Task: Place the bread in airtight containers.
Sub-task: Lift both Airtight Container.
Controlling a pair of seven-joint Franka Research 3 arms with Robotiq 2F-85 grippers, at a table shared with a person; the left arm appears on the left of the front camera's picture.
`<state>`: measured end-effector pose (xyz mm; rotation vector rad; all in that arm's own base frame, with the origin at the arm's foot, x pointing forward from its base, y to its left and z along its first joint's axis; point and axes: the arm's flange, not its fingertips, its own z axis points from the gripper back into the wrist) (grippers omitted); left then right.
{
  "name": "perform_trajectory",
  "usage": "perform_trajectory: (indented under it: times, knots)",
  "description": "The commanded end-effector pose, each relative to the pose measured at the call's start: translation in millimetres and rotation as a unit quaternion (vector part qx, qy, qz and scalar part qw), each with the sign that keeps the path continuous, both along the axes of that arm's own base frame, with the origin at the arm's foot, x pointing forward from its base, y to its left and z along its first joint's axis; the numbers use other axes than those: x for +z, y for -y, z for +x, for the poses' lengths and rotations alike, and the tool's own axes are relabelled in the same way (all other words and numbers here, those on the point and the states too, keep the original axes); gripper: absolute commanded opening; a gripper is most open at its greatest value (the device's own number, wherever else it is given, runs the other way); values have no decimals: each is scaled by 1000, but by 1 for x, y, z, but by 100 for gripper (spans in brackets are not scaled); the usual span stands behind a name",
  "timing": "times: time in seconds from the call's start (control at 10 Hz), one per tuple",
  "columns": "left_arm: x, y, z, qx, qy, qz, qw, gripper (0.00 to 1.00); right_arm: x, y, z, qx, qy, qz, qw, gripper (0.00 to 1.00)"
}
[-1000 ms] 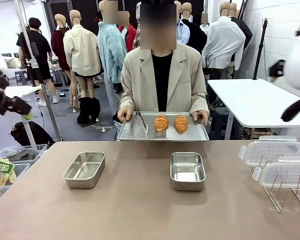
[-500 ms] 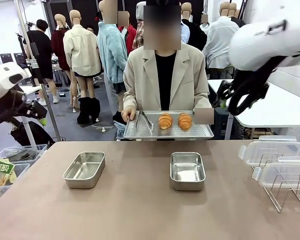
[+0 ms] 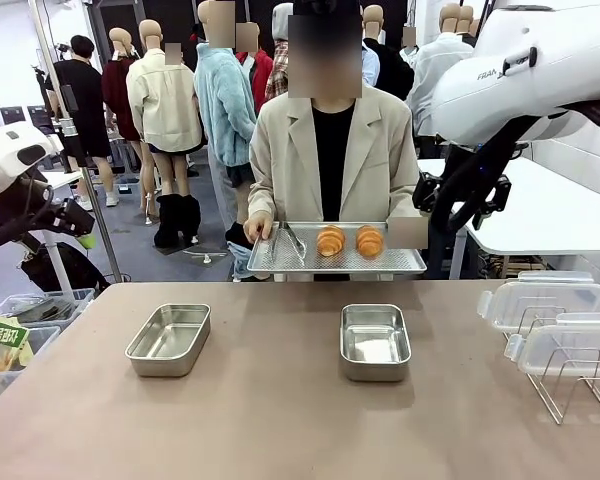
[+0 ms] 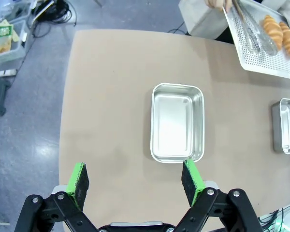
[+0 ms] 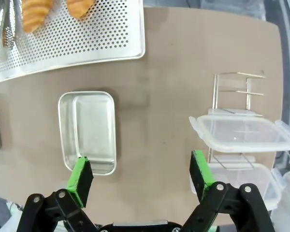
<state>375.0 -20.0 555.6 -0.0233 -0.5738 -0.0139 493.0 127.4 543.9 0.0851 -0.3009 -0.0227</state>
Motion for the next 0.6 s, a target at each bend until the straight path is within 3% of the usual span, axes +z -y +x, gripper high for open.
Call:
perform_trajectory:
  times: [0.0,0.2,0.5]
  knots:
    - [-2,0,2,1,-1,-1,1000,100,-22,-21,-6,42,-2,-30,999,100]
    - [-39,5,23,23,-32,-14,999,100,-60,-58,-3,98,-23,-62,993,100]
    - [-86,12,54,50,-66,-25,996,100,-128,-85,-1,62,-35,-57,996,100]
